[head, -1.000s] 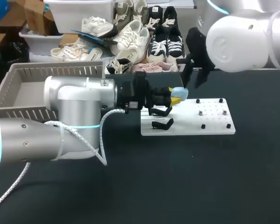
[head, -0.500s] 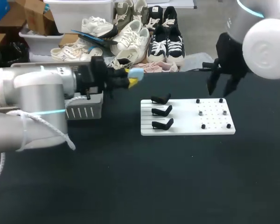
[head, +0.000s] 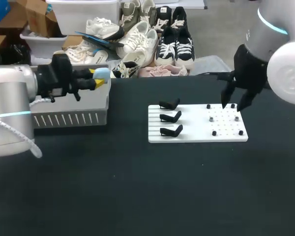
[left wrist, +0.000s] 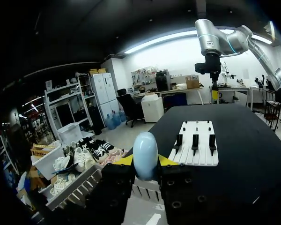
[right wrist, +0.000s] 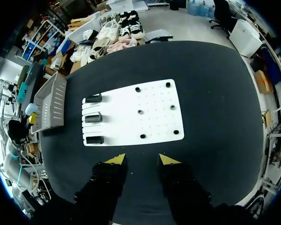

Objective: Pick up each earbud case from the left stands, insert the matching earbuds, close the lid, and place the case in the box.

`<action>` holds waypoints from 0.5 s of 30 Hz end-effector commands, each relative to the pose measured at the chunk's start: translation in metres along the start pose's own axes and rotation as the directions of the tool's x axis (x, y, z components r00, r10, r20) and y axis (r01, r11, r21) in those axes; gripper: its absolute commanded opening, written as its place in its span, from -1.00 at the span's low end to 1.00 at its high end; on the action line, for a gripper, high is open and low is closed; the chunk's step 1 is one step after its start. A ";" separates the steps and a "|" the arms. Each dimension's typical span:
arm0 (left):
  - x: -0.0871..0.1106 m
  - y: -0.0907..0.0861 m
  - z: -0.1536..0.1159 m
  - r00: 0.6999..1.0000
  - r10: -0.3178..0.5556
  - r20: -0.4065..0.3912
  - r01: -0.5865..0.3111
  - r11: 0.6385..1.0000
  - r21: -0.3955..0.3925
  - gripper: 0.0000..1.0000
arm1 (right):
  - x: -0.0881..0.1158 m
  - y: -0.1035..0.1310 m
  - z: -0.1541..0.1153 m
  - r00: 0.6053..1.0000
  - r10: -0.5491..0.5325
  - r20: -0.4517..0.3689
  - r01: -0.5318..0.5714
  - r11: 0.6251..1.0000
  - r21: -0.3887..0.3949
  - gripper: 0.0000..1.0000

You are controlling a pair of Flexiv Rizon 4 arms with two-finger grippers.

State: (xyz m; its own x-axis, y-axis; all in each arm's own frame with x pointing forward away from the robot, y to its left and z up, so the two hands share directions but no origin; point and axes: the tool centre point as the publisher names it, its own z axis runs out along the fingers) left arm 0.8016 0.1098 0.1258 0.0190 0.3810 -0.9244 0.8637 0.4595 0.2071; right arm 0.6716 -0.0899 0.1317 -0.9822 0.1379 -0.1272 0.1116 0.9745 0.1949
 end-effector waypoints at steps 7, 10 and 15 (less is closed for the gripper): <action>0.036 -0.012 -0.027 0.997 -0.082 0.000 0.081 0.988 -0.132 -1.00 | 0.003 0.006 0.005 1.000 0.003 0.003 -0.003 1.000 0.002 -0.22; 0.047 -0.011 -0.021 0.994 -0.107 -0.005 0.105 0.986 -0.127 -1.00 | 0.004 0.007 0.006 1.000 0.002 0.002 -0.002 1.000 0.004 -0.22; 0.060 -0.003 -0.016 0.991 -0.130 -0.019 0.126 0.983 -0.133 -1.00 | 0.007 0.006 0.007 1.000 0.006 -0.004 -0.006 1.000 0.005 -0.22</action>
State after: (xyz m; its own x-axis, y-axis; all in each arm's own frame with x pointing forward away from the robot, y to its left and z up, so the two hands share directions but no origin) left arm 0.7844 0.1494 0.0826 -0.1086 0.3380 -0.9348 0.8380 0.5370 0.0969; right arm 0.6677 -0.0827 0.1255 -0.9828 0.1402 -0.1204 0.1153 0.9743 0.1938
